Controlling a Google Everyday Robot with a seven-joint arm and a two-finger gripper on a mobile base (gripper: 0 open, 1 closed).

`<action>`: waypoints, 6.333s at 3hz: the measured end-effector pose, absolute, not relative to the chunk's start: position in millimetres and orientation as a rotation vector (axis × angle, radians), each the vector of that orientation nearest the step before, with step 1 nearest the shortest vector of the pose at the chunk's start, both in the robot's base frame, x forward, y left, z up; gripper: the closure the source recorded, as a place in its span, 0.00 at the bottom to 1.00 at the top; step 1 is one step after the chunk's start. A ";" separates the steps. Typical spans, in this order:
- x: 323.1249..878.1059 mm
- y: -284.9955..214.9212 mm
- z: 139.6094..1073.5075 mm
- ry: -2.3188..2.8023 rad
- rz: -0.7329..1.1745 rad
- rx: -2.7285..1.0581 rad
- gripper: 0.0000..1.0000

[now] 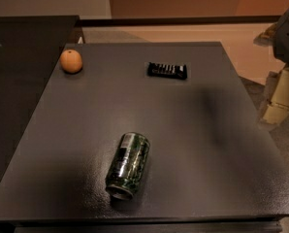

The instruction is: Place green can upright

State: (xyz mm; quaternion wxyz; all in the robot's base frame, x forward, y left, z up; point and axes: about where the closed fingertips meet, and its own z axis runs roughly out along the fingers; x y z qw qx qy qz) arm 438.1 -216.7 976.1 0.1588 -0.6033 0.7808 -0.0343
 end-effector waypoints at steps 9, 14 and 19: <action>323.5 11.8 855.0 0.630 0.001 -2.972 0.00; 341.5 28.0 859.5 0.524 -0.042 -2.998 0.88; 430.4 27.8 939.0 1.319 0.478 -2.297 1.00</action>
Offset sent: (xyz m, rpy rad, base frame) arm -0.0014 0.0241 -0.0133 -0.0300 0.0079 0.1453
